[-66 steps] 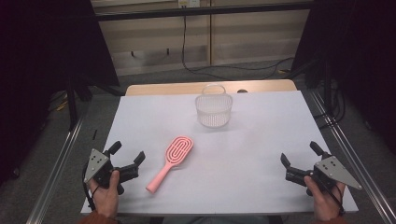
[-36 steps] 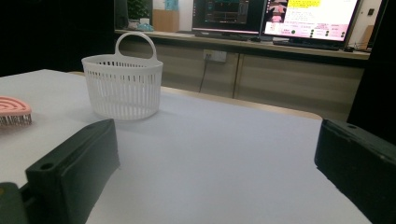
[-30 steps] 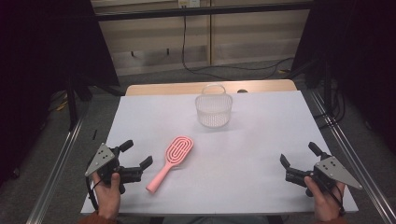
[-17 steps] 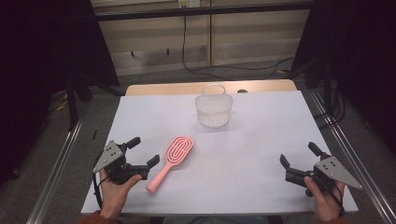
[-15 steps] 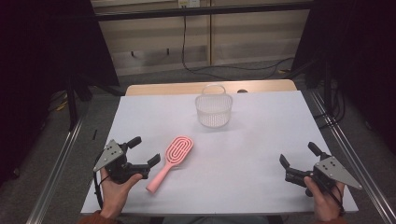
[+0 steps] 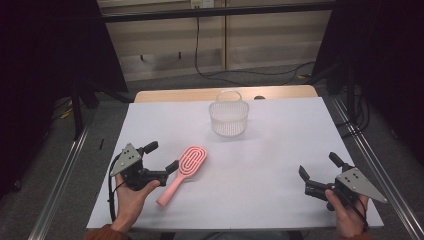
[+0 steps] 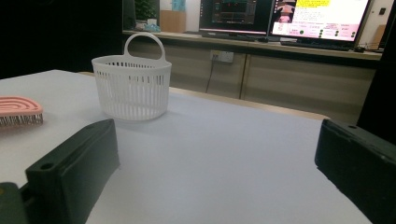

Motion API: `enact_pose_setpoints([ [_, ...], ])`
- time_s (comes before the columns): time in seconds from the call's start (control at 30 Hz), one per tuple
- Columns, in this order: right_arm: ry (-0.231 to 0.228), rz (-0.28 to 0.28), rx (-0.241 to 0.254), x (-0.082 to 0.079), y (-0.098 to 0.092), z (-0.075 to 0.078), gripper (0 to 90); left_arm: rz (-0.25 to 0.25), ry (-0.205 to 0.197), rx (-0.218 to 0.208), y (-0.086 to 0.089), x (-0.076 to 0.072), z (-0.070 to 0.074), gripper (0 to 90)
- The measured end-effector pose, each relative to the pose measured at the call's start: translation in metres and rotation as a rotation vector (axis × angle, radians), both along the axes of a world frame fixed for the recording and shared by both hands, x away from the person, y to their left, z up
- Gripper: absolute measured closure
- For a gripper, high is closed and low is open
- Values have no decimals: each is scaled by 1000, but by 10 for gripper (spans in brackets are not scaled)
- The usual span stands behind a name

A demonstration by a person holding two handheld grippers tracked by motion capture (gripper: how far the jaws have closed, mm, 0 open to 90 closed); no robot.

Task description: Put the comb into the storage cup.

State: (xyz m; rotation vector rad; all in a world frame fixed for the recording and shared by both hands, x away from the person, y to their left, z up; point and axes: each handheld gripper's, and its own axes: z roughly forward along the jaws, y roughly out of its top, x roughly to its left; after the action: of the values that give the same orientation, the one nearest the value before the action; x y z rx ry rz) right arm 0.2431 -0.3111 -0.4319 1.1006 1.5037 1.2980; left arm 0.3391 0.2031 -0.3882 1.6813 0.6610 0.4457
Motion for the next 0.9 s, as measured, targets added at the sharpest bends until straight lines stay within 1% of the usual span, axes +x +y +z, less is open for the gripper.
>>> enact_pose_setpoints([
  [0.03,-1,-1,-1,0,0,0,0,-2,11,0,-2,1,0,20],
  [0.07,0,1,0,0,0,0,0,-17,6,7,-3,3,0,14],
  [0.1,-1,2,0,0,0,0,0,-17,6,7,-3,3,0,9],
  [0.13,-1,2,-3,0,0,0,0,-28,13,7,-4,4,0,16],
  [0.17,0,0,-3,0,1,0,0,-24,15,11,-5,5,0,15],
  [0.2,-1,2,-3,0,1,0,0,-26,35,13,-8,8,-1,15],
  [0.33,0,4,-2,0,1,0,0,-34,28,16,-13,11,0,20],
  [0.37,0,5,0,0,1,0,0,-43,-6,11,-14,14,1,25],
  [0.4,0,4,0,0,1,0,0,-43,0,9,-16,14,2,29],
  [0.43,0,6,0,0,1,0,0,-37,-2,19,-17,16,3,27],
  [0.47,0,6,0,0,1,0,0,-37,-2,19,-17,16,3,20],
  [0.5,2,5,2,0,1,0,0,-39,-14,33,-21,20,5,22],
  [0.6,3,5,2,0,1,0,0,-42,-9,42,-24,23,5,20],
  [0.67,3,6,4,1,1,0,0,-47,8,40,-28,25,4,19],
  [0.77,3,7,3,1,1,0,0,-48,17,38,-31,28,5,19],
  [0.8,3,8,3,1,1,0,0,-49,17,35,-31,29,5,22],
  [0.83,5,10,3,1,1,0,0,-54,25,21,-32,31,7,26],
  [0.9,6,10,5,1,1,0,0,-50,18,27,-33,32,8,27],
])
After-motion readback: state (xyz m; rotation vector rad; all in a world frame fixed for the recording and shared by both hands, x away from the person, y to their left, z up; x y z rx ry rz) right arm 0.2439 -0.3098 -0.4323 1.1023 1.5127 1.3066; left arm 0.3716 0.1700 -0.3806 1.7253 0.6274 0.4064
